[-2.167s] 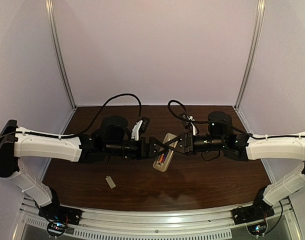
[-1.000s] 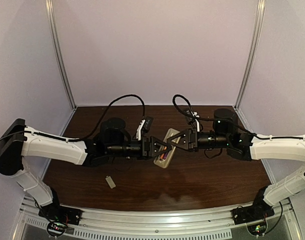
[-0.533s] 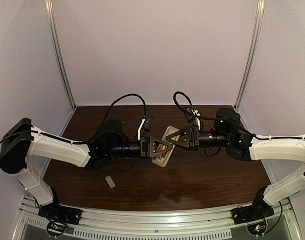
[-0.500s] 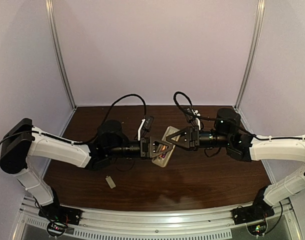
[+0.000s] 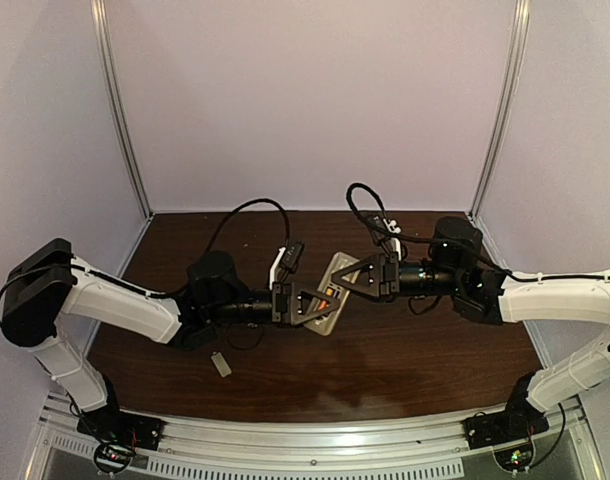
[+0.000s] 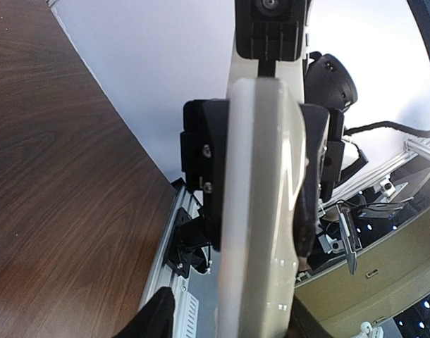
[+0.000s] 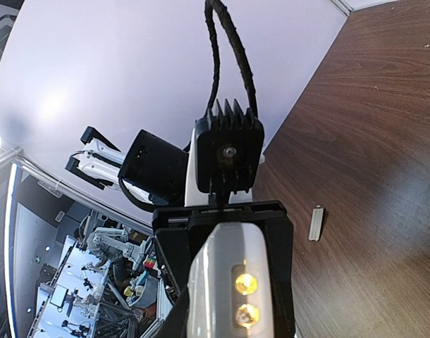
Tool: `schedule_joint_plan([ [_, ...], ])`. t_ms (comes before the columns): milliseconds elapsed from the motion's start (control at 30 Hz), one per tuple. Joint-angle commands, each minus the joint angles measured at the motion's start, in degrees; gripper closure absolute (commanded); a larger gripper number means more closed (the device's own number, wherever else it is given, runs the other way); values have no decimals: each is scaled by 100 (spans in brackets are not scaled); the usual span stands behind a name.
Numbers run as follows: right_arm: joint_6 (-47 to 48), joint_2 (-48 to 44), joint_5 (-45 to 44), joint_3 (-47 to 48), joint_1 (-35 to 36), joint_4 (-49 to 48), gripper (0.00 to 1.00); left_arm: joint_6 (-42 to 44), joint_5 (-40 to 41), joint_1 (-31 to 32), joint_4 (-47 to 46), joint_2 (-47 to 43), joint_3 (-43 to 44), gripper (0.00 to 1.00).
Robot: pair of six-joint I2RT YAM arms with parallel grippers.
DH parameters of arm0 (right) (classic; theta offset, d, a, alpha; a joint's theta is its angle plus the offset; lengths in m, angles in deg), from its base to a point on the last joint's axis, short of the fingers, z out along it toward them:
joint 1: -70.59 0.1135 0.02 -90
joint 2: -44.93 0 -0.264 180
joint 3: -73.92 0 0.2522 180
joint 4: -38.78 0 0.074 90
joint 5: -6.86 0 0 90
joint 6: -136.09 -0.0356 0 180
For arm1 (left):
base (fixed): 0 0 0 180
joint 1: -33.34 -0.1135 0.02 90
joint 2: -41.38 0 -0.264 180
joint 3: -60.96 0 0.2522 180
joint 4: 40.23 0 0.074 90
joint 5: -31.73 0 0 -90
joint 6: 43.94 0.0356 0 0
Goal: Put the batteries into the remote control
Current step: Load the battery into the battery compartment.
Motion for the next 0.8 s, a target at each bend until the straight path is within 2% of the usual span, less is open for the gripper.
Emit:
schedule_joint_plan([
  [0,-99,-388,495,401,39,-1458,100,145,263,-261,1713,382,-319,50],
  [233,176,-274,396,326,37,-935,100,1118,696,-334,2985,-185,330,39],
  [500,434,-310,337,366,75,-313,100,1615,804,-571,3495,-552,547,39],
  [767,546,-166,337,429,154,-31,100,2363,656,-569,3758,-754,857,31],
])
